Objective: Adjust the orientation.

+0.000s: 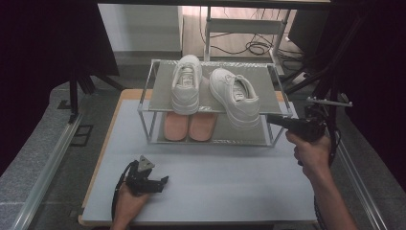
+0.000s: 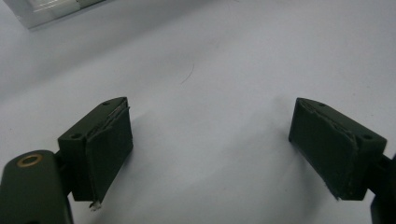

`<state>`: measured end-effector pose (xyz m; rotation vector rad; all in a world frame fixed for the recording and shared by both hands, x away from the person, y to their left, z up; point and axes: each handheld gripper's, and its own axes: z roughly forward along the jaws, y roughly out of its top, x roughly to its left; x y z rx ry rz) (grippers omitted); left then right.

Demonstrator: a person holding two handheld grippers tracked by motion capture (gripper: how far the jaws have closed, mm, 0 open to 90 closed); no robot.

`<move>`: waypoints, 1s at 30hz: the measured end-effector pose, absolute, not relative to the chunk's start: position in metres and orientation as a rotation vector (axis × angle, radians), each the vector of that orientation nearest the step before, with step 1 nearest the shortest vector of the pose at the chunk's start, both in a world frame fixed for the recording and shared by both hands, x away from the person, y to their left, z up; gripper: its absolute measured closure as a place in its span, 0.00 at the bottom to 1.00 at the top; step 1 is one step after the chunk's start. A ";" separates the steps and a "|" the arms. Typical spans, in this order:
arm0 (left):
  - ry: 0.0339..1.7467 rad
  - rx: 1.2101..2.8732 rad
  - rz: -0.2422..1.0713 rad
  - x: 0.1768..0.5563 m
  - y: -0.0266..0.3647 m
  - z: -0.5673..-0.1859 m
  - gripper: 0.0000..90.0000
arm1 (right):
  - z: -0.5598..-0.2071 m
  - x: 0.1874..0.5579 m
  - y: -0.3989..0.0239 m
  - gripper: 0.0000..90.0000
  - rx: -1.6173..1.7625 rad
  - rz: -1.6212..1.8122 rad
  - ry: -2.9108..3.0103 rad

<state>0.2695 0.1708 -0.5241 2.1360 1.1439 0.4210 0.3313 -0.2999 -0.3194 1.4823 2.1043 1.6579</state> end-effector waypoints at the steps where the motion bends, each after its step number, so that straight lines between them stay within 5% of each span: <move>1: 1.144 2.136 0.422 0.270 0.171 -0.524 0.15 | -0.322 0.330 -0.299 1.00 1.478 1.658 2.104; 30: 1.145 2.131 0.422 0.270 0.171 -0.524 0.15 | -0.338 0.351 -0.250 1.00 1.412 1.695 2.114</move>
